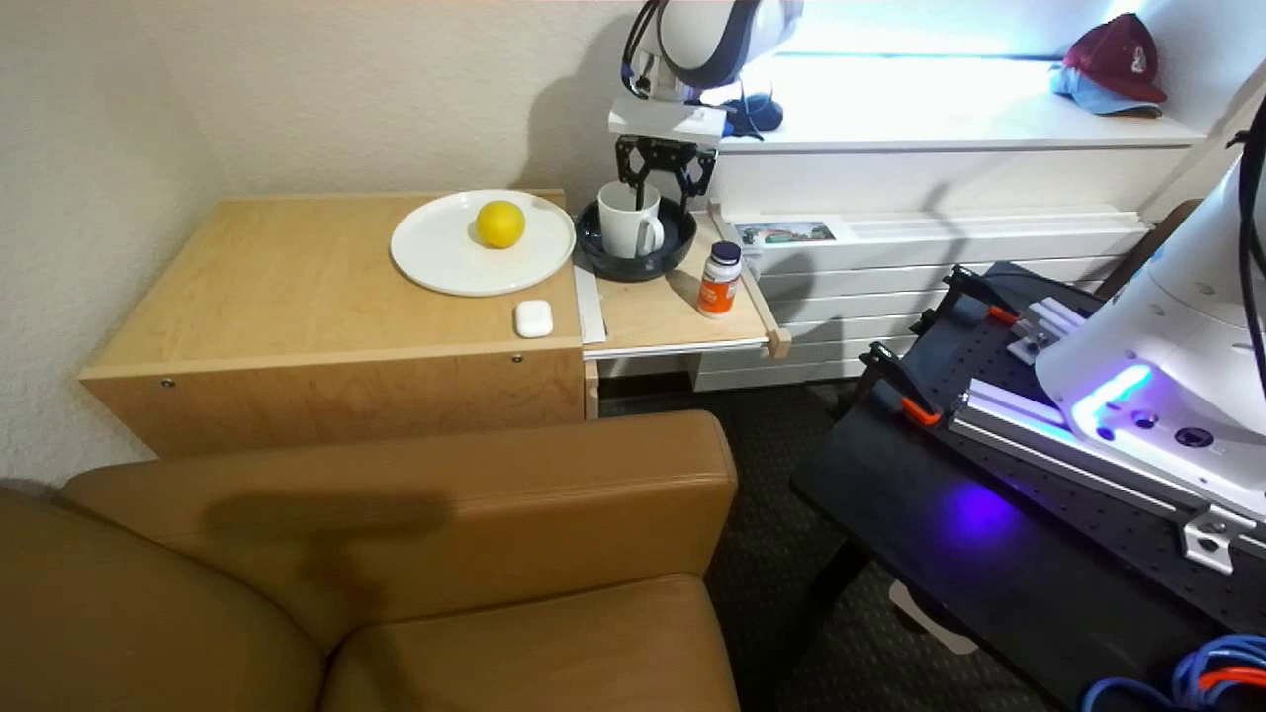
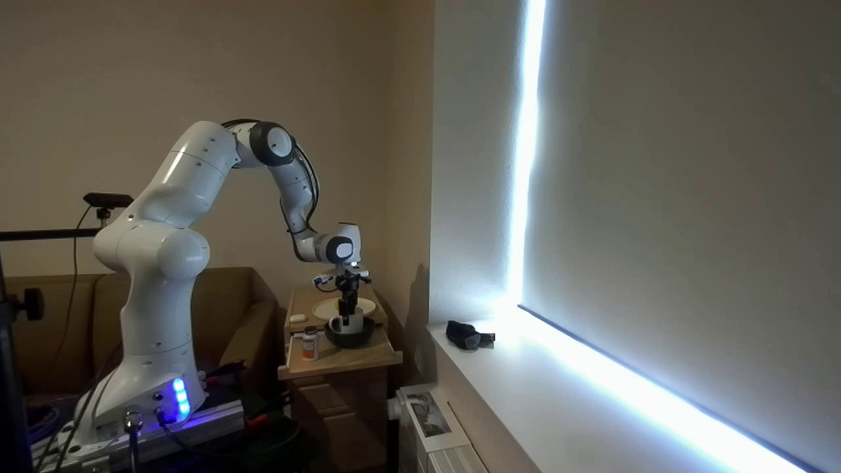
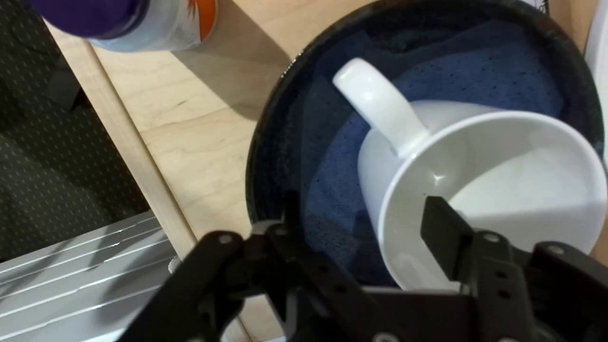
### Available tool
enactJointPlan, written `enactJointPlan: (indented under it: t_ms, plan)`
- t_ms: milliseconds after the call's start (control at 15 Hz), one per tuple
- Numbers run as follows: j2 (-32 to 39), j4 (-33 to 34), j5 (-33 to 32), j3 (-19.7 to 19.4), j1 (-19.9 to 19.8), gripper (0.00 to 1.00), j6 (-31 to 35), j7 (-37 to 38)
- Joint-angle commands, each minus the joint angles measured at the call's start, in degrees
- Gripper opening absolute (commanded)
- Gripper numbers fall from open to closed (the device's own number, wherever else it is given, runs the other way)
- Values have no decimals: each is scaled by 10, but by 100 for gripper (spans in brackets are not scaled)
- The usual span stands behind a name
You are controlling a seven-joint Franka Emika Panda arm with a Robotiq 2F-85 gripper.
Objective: Remove the white mug from the black bowl and place it on the window sill, remove the white mug from the window sill and put it in the black bowl
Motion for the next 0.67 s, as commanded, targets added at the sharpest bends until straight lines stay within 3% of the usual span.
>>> enactJointPlan:
  t_ms: [0, 333, 600]
  plan:
    - [1, -3, 9, -1, 3, 38, 16, -12]
    - [6, -2, 13, 1, 1, 3, 26, -14]
    - [5, -3, 28, 12, -9, 1, 40, -27]
